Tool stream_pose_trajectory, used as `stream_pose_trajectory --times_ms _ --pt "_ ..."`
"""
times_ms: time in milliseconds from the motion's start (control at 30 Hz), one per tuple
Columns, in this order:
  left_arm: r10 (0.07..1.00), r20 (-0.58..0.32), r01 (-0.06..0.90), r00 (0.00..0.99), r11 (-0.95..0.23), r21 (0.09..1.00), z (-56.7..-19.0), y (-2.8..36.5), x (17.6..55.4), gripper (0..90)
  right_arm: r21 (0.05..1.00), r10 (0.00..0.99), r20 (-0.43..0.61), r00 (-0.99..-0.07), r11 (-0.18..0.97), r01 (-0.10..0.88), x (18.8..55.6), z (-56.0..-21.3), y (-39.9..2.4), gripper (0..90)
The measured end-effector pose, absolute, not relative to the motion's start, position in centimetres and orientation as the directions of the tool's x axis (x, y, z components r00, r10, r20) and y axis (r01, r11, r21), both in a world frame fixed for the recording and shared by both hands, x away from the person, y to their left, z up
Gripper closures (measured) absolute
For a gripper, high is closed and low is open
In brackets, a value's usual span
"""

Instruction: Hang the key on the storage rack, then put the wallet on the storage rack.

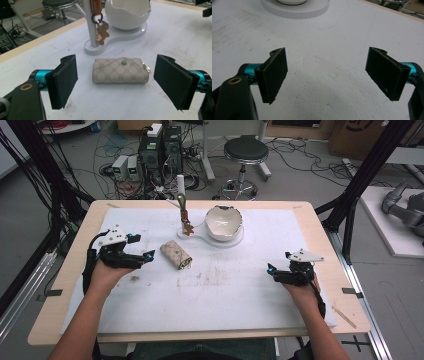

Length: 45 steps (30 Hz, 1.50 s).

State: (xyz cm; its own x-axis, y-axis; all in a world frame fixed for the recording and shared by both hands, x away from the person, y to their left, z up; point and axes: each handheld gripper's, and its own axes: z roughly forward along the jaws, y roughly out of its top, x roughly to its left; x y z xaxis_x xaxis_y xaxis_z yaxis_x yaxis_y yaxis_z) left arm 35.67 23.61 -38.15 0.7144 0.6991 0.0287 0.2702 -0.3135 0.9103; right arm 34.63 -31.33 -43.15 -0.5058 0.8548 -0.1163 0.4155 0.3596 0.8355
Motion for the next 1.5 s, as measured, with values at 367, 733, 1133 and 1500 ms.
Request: stream_pose_trajectory --times_ms 367,733,1133,1500 --pt "0.694 0.012 0.282 0.719 -0.308 0.909 -39.4 24.9 34.2 16.7 0.836 0.855 -0.115 -0.505 0.359 0.416 34.4 -43.2 -31.6 18.2" --pt "0.710 -0.007 0.287 0.705 -0.276 0.917 -40.1 26.2 33.3 16.3 0.841 0.860 -0.119 -0.496 0.353 0.410 34.3 -43.2 -31.8 18.2" --pt "0.721 -0.023 0.309 0.692 -0.267 0.913 -40.9 27.2 33.4 16.2 0.840 0.857 -0.114 -0.503 0.353 0.412 34.4 -43.1 -31.2 18.1" --pt "0.737 -0.029 0.321 0.675 -0.259 0.911 -41.2 28.6 33.2 16.3 0.843 0.840 -0.115 -0.530 0.365 0.395 34.7 -42.6 -29.2 18.1"
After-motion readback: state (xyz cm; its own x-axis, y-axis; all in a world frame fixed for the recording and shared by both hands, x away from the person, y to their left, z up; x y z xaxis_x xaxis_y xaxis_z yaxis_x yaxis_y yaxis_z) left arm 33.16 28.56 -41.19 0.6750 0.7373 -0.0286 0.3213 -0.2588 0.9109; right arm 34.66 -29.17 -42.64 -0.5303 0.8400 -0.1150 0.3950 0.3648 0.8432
